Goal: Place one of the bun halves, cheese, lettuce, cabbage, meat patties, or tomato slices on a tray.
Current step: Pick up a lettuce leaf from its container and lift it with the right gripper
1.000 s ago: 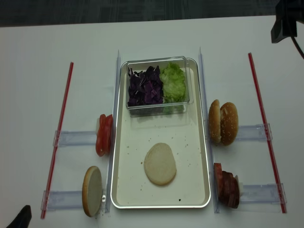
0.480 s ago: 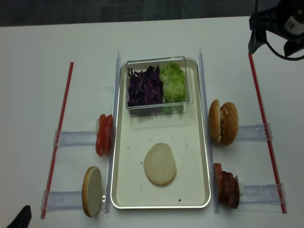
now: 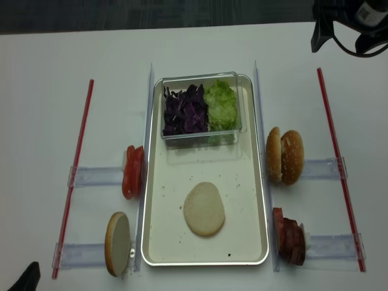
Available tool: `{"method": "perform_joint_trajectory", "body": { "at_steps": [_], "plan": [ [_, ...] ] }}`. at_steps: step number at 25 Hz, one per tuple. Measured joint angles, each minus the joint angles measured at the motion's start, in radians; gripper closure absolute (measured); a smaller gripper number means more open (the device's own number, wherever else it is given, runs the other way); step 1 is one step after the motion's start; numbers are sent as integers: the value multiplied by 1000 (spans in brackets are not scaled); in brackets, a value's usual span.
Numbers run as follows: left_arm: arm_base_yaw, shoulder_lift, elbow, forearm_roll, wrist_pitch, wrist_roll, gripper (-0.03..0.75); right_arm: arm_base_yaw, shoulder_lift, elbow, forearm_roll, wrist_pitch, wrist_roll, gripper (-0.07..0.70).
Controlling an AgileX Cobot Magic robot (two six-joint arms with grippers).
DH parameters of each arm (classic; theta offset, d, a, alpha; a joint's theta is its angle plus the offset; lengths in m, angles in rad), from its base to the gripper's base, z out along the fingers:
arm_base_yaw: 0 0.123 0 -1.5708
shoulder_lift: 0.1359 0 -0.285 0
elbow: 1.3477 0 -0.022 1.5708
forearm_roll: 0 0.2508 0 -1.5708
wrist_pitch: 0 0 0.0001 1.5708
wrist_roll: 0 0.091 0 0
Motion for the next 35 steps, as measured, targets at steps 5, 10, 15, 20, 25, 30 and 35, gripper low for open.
{"method": "perform_joint_trajectory", "body": {
  "at_steps": [5,10,15,20,25,30,35],
  "plan": [
    [0,0,0,0,0,0,151,13,0,0,-11,8,-4,-46],
    [0,0,0,0,0,0,151,13,0,0,-19,11,-4,-46],
    [0,0,0,0,0,0,151,13,0,0,-20,15,-4,-31],
    [0,0,0,0,0,0,151,18,11,-1,-17,28,-22,49],
    [0,0,0,0,0,0,151,72,20,-1,-31,28,-36,62],
    [0,0,0,0,0,0,151,155,59,-2,-46,28,-43,63],
    [0,0,0,0,0,0,151,232,125,-56,-53,29,-44,63]
  ]
}}
